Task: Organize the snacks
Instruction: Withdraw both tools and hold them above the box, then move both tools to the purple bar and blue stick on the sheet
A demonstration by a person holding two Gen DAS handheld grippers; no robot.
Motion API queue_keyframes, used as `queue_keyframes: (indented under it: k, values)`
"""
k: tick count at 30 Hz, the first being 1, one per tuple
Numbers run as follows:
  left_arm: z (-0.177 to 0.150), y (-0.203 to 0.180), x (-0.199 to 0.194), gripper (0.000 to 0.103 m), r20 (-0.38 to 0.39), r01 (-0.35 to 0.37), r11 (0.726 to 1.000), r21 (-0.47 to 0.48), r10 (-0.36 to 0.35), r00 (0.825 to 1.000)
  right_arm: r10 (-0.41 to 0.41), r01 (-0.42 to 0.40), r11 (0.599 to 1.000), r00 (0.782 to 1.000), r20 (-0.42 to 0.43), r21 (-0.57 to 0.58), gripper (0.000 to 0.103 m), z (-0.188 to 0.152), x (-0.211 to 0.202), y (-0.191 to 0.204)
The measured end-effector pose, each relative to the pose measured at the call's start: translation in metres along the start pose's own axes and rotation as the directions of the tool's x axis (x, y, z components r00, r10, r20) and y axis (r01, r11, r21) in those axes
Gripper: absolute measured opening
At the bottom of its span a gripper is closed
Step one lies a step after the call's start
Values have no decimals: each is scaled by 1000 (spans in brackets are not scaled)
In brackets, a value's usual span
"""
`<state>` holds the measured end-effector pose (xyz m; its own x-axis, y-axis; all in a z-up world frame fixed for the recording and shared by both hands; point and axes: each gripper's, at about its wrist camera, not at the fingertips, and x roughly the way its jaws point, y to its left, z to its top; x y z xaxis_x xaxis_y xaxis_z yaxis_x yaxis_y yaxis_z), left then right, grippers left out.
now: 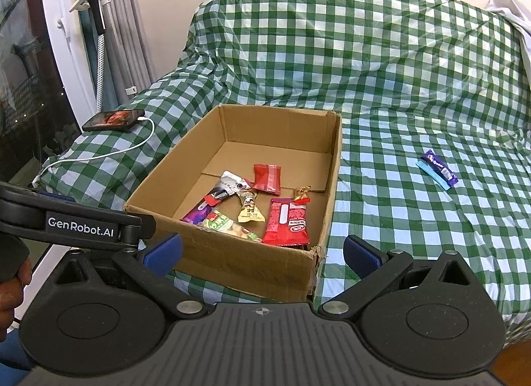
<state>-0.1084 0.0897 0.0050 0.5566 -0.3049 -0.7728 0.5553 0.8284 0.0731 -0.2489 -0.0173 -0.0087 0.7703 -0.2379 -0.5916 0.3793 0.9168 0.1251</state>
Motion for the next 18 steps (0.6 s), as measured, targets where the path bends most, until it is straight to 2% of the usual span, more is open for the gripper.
queue_keyframes:
  k: [11, 18]
  values:
    - [6, -14, 10, 103, -20, -18, 999, 38, 19, 1000, 12, -11, 999, 1000, -20, 51, 102, -4, 5, -21]
    - [16, -31, 15, 103, -33, -8, 998, 64, 10, 999, 9, -8, 996, 1000, -20, 89, 102, -8, -9, -35]
